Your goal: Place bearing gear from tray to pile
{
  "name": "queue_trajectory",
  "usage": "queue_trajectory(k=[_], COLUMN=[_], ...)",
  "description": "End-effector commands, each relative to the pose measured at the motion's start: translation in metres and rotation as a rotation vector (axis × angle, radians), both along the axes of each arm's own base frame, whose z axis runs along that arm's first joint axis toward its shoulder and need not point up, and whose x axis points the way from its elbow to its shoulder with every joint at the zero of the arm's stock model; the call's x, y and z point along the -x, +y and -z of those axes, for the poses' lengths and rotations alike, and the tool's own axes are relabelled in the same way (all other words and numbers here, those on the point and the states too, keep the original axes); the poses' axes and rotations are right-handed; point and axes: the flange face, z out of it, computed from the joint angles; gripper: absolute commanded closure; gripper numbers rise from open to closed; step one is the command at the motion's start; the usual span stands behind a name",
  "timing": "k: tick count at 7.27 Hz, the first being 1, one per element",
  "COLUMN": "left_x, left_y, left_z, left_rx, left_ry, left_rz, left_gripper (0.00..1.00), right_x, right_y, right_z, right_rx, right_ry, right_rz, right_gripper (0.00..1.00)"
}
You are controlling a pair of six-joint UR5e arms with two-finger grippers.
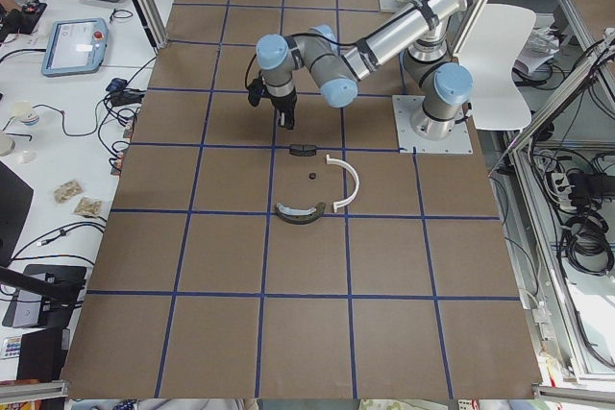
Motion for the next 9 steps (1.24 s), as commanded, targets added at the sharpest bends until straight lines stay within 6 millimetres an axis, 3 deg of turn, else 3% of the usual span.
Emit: queue_trajectory(k=[1,3,5,7,8,9], left_x=[-0.09,-0.07,-0.053,-0.054,-0.056,-0.052], left_y=[0.052,0.063,0.064,0.063,0.059,0.059], left_z=[0.034,0.081,0.059,0.065,0.072,0.074], left_rx=[0.007,0.057,0.088,0.081,0.08,0.075], left_ry=[0.039,0.028,-0.002,0.008,0.01,0.014], left_rz=[-0.017,-0.03,-0.023,-0.025,-0.031,-0.029], left_gripper=[0.99,0.99,0.98,0.98,0.95,0.81], right_x=[-0.002,-0.003,-0.003,-0.003,-0.002,-0.002], right_y=[0.001,0.002,0.003,0.004,0.004,0.004], right_z=[-0.001,-0.001,0.001,0.001,0.004,0.004], right_rx=[-0.009,-0.011,-0.016,-0.016,-0.022,-0.019], right_ry=[-0.022,-0.025,-0.026,-0.026,-0.024,-0.024], right_rz=[0.029,0.032,0.03,0.027,0.026,0.026], right_gripper=[0.0,0.0,0.0,0.0,0.0,0.0])
